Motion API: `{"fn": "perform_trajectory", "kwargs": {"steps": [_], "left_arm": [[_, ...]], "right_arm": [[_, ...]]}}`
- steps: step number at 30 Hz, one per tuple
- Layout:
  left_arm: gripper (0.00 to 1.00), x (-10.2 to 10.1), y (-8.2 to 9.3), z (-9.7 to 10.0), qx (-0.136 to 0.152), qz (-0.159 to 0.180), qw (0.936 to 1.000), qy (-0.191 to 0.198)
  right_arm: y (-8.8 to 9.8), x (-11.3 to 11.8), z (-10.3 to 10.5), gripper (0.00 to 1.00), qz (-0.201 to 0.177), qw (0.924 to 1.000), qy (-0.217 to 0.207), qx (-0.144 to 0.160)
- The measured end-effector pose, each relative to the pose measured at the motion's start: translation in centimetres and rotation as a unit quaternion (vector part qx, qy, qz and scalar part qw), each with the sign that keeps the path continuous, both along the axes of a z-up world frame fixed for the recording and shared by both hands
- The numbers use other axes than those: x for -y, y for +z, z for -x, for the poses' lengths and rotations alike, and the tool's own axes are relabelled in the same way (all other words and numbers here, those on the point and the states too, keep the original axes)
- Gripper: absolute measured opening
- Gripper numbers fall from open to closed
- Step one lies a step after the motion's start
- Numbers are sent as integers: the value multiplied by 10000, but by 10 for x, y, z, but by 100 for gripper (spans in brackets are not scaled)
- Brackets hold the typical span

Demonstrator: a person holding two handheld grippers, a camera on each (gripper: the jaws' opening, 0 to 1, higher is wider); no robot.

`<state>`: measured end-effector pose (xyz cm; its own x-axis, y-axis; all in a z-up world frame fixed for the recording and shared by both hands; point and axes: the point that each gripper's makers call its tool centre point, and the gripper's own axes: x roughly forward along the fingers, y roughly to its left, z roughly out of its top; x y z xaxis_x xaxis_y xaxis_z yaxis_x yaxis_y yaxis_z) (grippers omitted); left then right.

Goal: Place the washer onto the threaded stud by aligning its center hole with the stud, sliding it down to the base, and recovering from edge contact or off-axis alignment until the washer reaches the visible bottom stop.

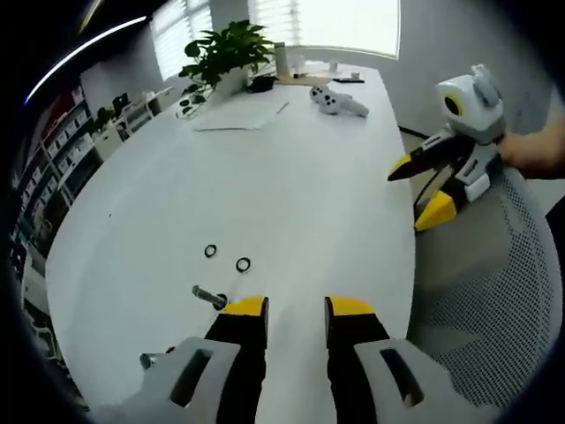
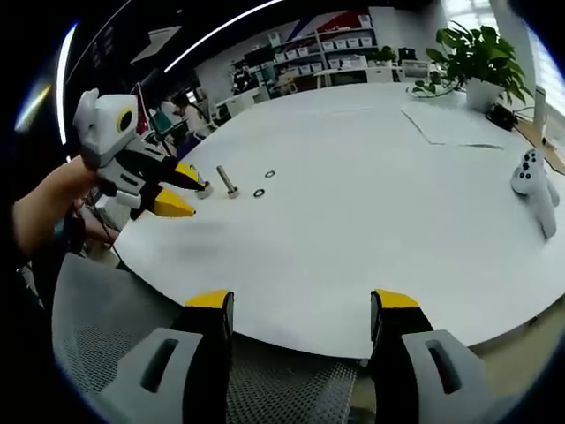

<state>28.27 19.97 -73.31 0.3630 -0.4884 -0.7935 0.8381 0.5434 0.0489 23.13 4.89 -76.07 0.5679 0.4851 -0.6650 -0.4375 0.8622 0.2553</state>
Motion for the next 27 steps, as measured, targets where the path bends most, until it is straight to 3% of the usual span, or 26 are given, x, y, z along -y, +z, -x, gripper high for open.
{"fn": "perform_trajectory", "kwargs": {"steps": [4, 12, 16, 27], "left_arm": [[26, 5, -2, -10, -92, 51, 9999, 40], [23, 0, -18, -32, -94, -243, 9996, 107], [23, -1, -26, -42, -189, -221, 9993, 253], [22, 5, -43, -55, -317, -404, 9986, 140]], "right_arm": [[0, 1, -2, 65, 48, 10000, -24, 32], [0, -3, 0, 65, 55, 9999, 140, 23], [1, -4, 0, 65, 6, 9999, 161, 35], [2, -5, -1, 64, -43, 9998, 162, 56]]}}
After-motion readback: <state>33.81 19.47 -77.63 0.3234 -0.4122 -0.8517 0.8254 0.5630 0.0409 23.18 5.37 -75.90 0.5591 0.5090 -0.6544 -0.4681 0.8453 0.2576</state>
